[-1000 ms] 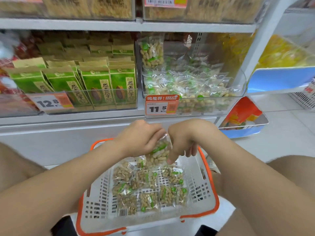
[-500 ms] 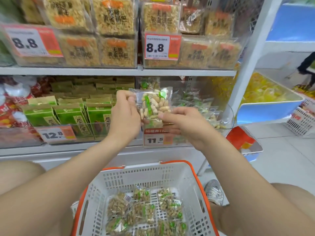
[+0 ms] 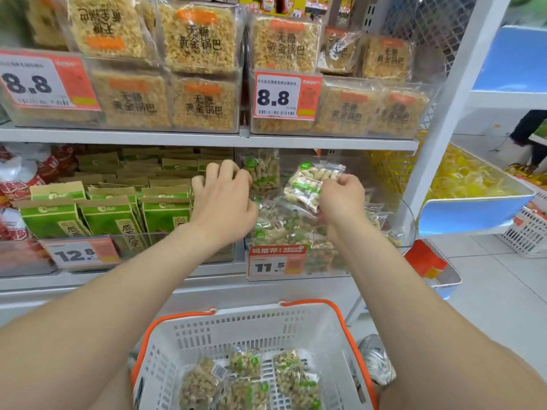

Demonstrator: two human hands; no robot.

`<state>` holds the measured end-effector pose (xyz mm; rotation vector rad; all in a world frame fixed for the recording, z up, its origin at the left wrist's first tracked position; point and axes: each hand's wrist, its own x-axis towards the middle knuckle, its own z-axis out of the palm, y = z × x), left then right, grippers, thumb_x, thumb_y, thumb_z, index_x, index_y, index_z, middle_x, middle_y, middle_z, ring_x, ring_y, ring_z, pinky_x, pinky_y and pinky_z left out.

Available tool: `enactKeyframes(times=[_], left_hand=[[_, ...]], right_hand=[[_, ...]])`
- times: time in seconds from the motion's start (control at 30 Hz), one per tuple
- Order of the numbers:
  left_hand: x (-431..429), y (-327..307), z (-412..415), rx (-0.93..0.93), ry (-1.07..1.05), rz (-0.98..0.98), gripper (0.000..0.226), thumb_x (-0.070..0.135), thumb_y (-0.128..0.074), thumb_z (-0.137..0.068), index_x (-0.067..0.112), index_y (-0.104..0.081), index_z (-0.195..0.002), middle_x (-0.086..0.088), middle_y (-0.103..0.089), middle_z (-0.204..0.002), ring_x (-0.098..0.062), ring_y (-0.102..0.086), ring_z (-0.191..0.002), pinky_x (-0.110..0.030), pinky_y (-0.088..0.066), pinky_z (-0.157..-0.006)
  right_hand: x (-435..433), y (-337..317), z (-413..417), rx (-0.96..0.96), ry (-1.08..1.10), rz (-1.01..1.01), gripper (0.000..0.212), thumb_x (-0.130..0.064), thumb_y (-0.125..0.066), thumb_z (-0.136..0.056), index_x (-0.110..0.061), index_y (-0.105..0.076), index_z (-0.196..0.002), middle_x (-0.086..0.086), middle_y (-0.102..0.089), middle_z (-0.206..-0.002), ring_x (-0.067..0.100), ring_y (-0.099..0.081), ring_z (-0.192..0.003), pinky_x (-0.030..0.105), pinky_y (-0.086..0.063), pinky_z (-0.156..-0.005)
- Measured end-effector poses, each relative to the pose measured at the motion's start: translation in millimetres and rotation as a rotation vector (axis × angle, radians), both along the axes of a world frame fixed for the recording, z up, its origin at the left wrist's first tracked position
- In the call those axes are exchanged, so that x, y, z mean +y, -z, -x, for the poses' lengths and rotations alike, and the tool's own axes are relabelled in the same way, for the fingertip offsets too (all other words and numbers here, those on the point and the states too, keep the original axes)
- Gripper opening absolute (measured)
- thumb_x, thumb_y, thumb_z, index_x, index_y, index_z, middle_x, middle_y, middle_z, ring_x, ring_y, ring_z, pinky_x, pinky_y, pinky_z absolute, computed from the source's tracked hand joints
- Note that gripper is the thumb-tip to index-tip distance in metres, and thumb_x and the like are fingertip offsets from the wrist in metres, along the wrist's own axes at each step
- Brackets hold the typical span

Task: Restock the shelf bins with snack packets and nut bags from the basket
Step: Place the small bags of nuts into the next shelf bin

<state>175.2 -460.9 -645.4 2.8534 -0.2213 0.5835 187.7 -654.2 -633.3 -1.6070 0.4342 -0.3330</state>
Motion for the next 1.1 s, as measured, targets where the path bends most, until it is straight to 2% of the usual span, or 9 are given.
enactKeyframes(times=[0.17, 0.27, 0.33, 0.43, 0.57, 0.7, 0.83, 1.0, 1.1], left_hand=[[1, 7, -10, 0.179, -0.068, -0.105, 0.05, 0.046, -0.053, -0.095, 0.016, -0.047, -0.134, -0.008, -0.049, -0.132, -0.034, -0.038, -0.124, -0.054, -0.033, -0.1], [4, 5, -14, 0.203, -0.052, -0.122, 0.053, 0.05, -0.053, -0.096, 0.016, -0.045, -0.136, -0.008, -0.051, -0.134, -0.035, -0.039, -0.124, -0.054, -0.032, -0.1], [5, 5, -15, 0.208, -0.045, -0.111, 0.056, 0.051, -0.054, -0.095, 0.017, -0.043, -0.139, -0.008, -0.051, -0.135, -0.035, -0.04, -0.124, -0.054, -0.032, -0.1], [6, 5, -15, 0.194, -0.033, -0.097, 0.059, 0.052, -0.056, -0.094, 0.02, -0.039, -0.14, -0.008, -0.051, -0.135, -0.036, -0.041, -0.124, -0.055, -0.033, -0.099], [7, 6, -15, 0.182, -0.021, -0.103, 0.058, 0.052, -0.053, -0.095, 0.02, -0.043, -0.142, -0.007, -0.051, -0.136, -0.034, -0.042, -0.126, -0.054, -0.033, -0.1], [10, 5, -13, 0.197, -0.008, -0.087, 0.058, 0.051, -0.052, -0.096, 0.018, -0.045, -0.143, -0.005, -0.052, -0.137, -0.033, -0.041, -0.128, -0.055, -0.031, -0.102], [11, 4, -11, 0.191, 0.007, -0.084, 0.053, 0.05, -0.051, -0.096, 0.018, -0.048, -0.139, -0.004, -0.053, -0.13, -0.032, -0.043, -0.125, -0.053, -0.032, -0.1], [8, 5, -10, 0.171, -0.001, -0.084, 0.052, 0.047, -0.051, -0.097, 0.017, -0.049, -0.14, -0.005, -0.054, -0.132, -0.031, -0.044, -0.125, -0.052, -0.032, -0.099], [8, 7, -11, 0.16, -0.002, -0.082, 0.052, 0.047, -0.052, -0.097, 0.017, -0.05, -0.139, -0.004, -0.055, -0.133, -0.031, -0.045, -0.124, -0.052, -0.033, -0.099]], right_hand=[[10, 6, -27, -0.084, -0.095, 0.193, 0.035, -0.015, -0.043, -0.109, -0.023, -0.049, -0.143, -0.004, -0.054, -0.129, 0.018, -0.06, -0.108, 0.029, -0.05, -0.078], [23, 13, -38, -0.132, -0.164, 0.257, 0.03, -0.016, -0.047, -0.109, -0.021, -0.053, -0.138, 0.0, -0.061, -0.131, 0.02, -0.061, -0.118, 0.036, -0.053, -0.096], [30, 17, -43, -0.205, -0.19, 0.355, 0.018, -0.017, -0.048, -0.108, -0.019, -0.059, -0.123, -0.003, -0.067, -0.117, 0.019, -0.063, -0.11, 0.044, -0.053, -0.101], [38, 21, -44, -0.339, -0.201, 0.466, 0.012, -0.015, -0.05, -0.107, -0.019, -0.06, -0.105, -0.012, -0.067, -0.095, 0.013, -0.064, -0.091, 0.042, -0.054, -0.091], [40, 27, -46, -0.389, -0.138, 0.487, 0.013, -0.015, -0.049, -0.107, -0.018, -0.059, -0.101, -0.014, -0.066, -0.09, 0.011, -0.063, -0.086, 0.041, -0.053, -0.086], [37, 29, -49, -0.359, -0.097, 0.435, 0.012, -0.016, -0.049, -0.107, -0.019, -0.059, -0.101, -0.012, -0.068, -0.092, 0.014, -0.065, -0.089, 0.038, -0.053, -0.084], [37, 31, -56, -0.211, -0.237, 0.559, 0.014, -0.023, -0.05, -0.107, -0.017, -0.062, -0.11, 0.003, -0.07, -0.11, 0.03, -0.063, -0.107, 0.05, -0.053, -0.095], [38, 25, -64, -0.14, -0.199, 0.655, 0.024, -0.016, -0.05, -0.106, -0.009, -0.067, -0.122, 0.012, -0.068, -0.12, 0.034, -0.051, -0.122, 0.038, -0.044, -0.093], [38, 27, -72, -0.092, -0.132, 0.686, 0.023, -0.021, -0.057, -0.104, -0.009, -0.073, -0.114, 0.015, -0.069, -0.109, 0.028, -0.05, -0.096, 0.033, -0.039, -0.078]])
